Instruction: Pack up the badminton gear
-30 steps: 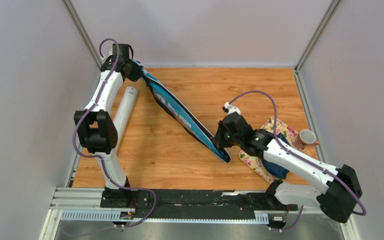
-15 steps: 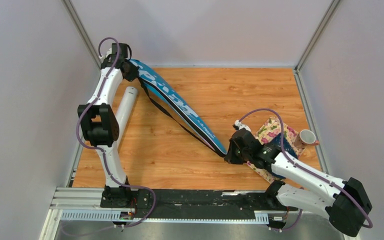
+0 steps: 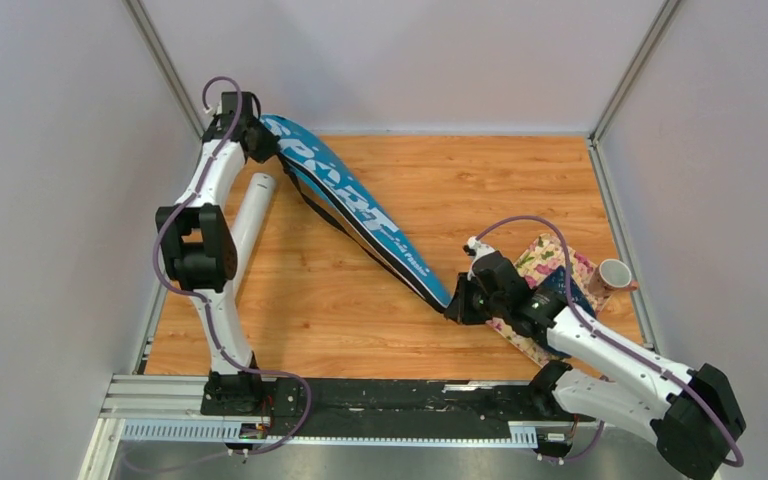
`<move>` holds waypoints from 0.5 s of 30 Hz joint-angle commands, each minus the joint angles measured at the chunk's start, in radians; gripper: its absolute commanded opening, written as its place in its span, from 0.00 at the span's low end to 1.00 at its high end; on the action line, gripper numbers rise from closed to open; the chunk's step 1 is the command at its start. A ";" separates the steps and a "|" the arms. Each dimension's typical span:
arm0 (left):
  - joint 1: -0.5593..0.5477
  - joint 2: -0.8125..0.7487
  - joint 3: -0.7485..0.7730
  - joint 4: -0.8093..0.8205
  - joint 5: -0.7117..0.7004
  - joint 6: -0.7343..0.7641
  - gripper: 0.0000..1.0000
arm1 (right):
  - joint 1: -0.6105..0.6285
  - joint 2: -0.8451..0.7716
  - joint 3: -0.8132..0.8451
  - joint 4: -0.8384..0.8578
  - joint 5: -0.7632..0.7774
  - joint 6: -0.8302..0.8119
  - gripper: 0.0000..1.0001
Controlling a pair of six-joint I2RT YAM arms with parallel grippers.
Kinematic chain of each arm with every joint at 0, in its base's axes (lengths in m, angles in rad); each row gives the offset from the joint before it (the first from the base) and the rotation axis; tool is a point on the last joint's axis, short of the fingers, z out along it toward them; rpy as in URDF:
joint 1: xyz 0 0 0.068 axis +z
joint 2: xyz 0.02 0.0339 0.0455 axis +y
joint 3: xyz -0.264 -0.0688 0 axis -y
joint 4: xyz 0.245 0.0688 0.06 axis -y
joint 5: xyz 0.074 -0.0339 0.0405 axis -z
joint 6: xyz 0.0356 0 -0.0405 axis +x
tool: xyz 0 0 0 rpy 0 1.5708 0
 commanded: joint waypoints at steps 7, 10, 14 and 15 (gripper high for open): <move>0.072 -0.010 -0.225 0.348 0.388 0.287 0.32 | 0.026 0.098 -0.061 0.369 -0.265 0.045 0.00; 0.074 0.029 -0.137 0.246 0.392 0.331 0.58 | 0.051 0.115 -0.081 0.408 -0.256 0.065 0.09; 0.072 0.041 -0.023 0.052 0.325 0.322 0.83 | 0.060 0.098 -0.046 0.335 -0.239 0.037 0.38; 0.070 0.032 -0.012 -0.003 0.310 0.319 0.83 | 0.060 0.089 -0.023 0.311 -0.229 0.027 0.50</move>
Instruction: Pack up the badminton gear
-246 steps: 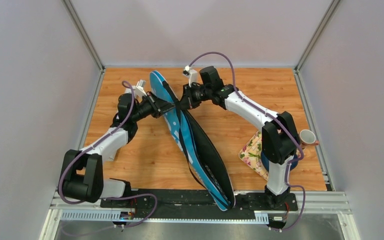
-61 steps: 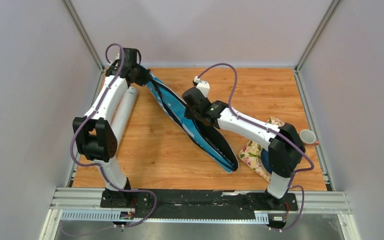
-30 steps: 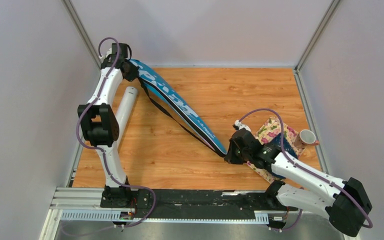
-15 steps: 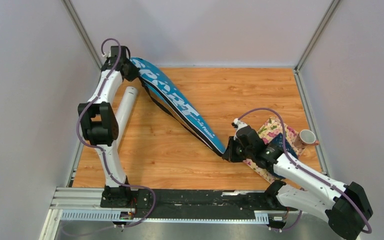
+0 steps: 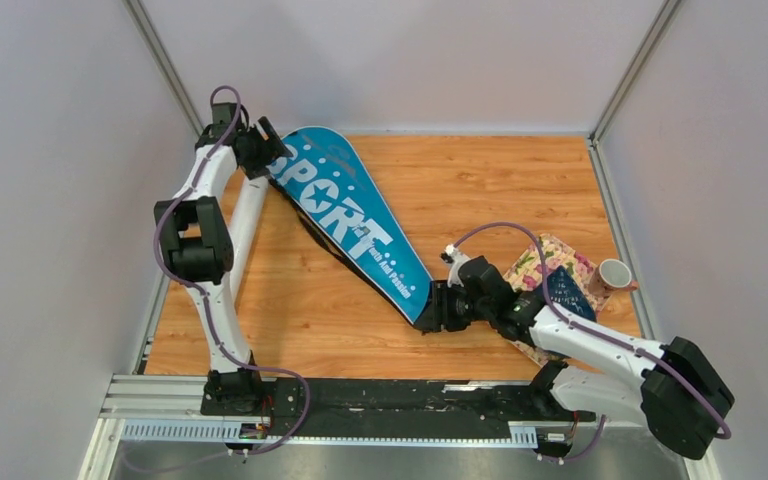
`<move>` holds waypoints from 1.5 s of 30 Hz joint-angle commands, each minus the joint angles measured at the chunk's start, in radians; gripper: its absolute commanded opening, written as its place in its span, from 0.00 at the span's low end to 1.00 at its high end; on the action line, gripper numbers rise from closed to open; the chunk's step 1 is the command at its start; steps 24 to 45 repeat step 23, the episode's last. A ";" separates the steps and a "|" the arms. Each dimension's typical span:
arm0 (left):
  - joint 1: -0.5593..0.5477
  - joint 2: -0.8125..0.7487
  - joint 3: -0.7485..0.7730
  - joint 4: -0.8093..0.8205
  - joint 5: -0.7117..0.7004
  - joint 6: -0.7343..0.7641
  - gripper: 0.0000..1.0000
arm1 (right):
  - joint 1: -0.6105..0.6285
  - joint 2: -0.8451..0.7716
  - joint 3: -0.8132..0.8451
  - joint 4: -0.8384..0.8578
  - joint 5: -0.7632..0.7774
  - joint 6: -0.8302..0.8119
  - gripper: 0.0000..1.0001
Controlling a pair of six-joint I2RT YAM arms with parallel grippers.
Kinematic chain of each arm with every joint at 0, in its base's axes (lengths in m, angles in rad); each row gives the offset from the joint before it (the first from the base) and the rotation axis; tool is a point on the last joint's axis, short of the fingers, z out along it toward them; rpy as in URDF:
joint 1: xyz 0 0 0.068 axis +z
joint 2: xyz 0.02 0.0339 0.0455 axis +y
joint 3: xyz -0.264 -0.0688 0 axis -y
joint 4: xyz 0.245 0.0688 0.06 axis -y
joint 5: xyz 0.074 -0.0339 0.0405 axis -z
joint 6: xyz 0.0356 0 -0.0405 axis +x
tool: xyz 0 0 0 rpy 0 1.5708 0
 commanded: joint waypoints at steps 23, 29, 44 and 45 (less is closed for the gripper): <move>-0.202 -1.209 -0.743 0.502 0.429 -0.060 0.78 | 0.007 -0.494 0.504 -0.373 0.700 -0.421 0.80; -0.202 -1.209 -0.743 0.502 0.429 -0.060 0.78 | 0.007 -0.494 0.504 -0.373 0.700 -0.421 0.80; -0.202 -1.209 -0.743 0.502 0.429 -0.060 0.78 | 0.007 -0.494 0.504 -0.373 0.700 -0.421 0.80; -0.202 -1.209 -0.743 0.502 0.429 -0.060 0.78 | 0.007 -0.494 0.504 -0.373 0.700 -0.421 0.80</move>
